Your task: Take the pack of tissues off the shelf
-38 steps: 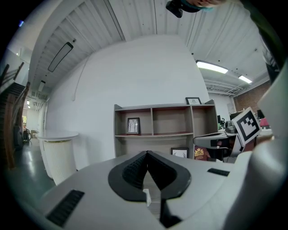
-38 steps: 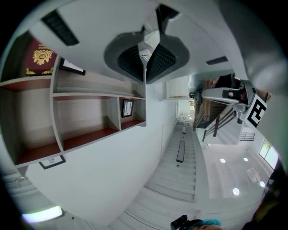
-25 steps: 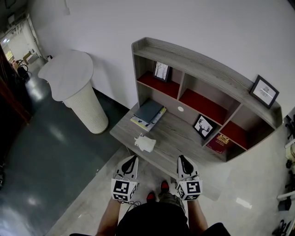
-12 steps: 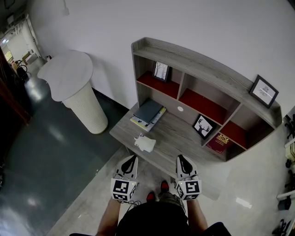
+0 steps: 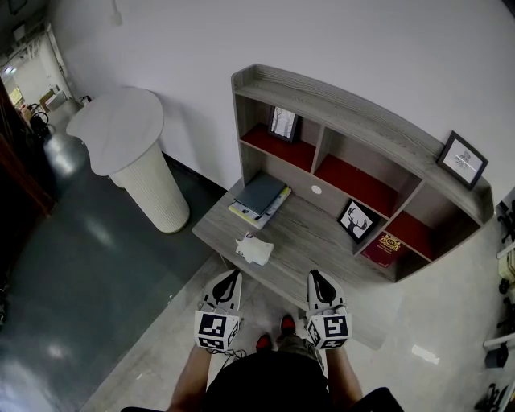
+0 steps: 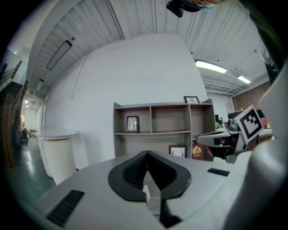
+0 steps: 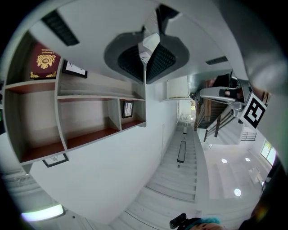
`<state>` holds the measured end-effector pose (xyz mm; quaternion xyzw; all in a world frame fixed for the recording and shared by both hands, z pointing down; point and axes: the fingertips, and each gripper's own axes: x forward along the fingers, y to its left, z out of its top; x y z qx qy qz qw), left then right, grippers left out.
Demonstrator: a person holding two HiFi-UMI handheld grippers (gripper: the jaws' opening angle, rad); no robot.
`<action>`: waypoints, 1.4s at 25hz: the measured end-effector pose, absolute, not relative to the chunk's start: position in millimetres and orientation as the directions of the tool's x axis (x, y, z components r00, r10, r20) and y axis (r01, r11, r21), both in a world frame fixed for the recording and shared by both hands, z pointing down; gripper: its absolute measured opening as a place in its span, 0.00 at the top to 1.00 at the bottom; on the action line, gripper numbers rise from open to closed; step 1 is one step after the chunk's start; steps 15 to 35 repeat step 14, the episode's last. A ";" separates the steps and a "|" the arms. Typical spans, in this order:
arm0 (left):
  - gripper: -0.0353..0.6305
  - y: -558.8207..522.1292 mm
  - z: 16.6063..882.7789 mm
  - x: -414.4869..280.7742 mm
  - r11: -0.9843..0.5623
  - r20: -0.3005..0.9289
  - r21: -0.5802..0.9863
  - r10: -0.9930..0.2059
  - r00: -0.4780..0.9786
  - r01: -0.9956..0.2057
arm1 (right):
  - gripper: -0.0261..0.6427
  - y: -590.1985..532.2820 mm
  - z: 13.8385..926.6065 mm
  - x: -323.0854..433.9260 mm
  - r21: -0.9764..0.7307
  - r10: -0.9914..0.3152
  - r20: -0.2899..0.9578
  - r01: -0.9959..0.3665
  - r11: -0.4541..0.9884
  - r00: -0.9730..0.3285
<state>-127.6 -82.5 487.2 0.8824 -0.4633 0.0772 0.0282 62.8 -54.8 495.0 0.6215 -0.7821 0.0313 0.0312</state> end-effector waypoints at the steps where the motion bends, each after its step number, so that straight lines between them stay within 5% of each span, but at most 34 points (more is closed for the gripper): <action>1: 0.94 -82.3 487.4 -127.8 -0.569 0.164 -0.020 -0.813 0.559 -0.822 | 0.90 -54.8 495.2 62.3 -0.010 -0.970 0.089 -0.974 0.227 -0.227; 35: 0.94 -81.1 489.3 -127.5 -0.569 0.158 -0.013 -0.813 0.560 -0.822 | 0.90 -54.2 498.1 59.5 -0.006 -0.968 0.094 -0.972 0.235 -0.234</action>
